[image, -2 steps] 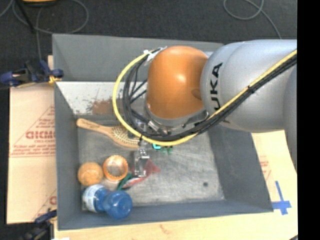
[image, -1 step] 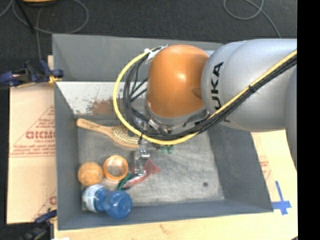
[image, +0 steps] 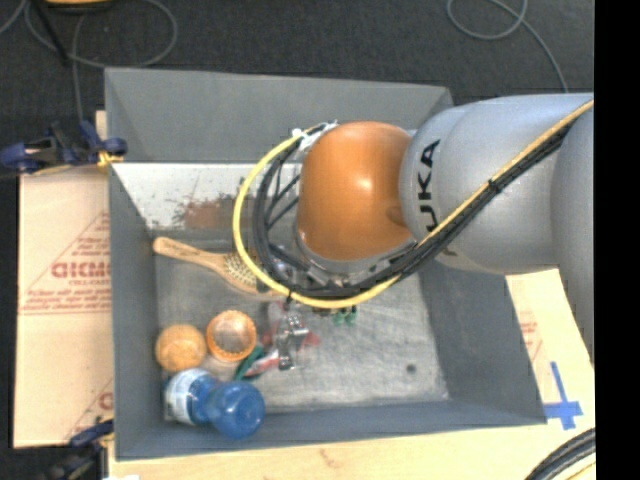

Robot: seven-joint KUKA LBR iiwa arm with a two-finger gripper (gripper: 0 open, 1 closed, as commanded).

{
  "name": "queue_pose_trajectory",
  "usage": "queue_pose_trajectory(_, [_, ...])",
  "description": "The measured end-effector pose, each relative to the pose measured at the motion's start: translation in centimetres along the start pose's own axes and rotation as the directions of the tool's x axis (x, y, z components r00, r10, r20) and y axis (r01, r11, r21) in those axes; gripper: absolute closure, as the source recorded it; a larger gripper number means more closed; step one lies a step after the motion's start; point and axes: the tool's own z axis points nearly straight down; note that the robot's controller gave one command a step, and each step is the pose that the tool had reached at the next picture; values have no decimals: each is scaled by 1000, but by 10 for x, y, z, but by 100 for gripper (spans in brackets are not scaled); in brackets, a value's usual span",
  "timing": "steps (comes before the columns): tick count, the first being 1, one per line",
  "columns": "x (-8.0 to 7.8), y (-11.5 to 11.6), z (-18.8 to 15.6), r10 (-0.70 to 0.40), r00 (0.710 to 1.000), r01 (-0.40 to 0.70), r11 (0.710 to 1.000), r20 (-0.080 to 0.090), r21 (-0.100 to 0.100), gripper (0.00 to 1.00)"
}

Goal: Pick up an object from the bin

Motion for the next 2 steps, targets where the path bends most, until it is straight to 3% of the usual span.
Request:
queue_pose_trajectory(1, [24,-19,23,-270,963,270,963,-5,-1,0])
queue_pose_trajectory(2, [34,-31,70,-321,947,321,947,-3,-3,0])
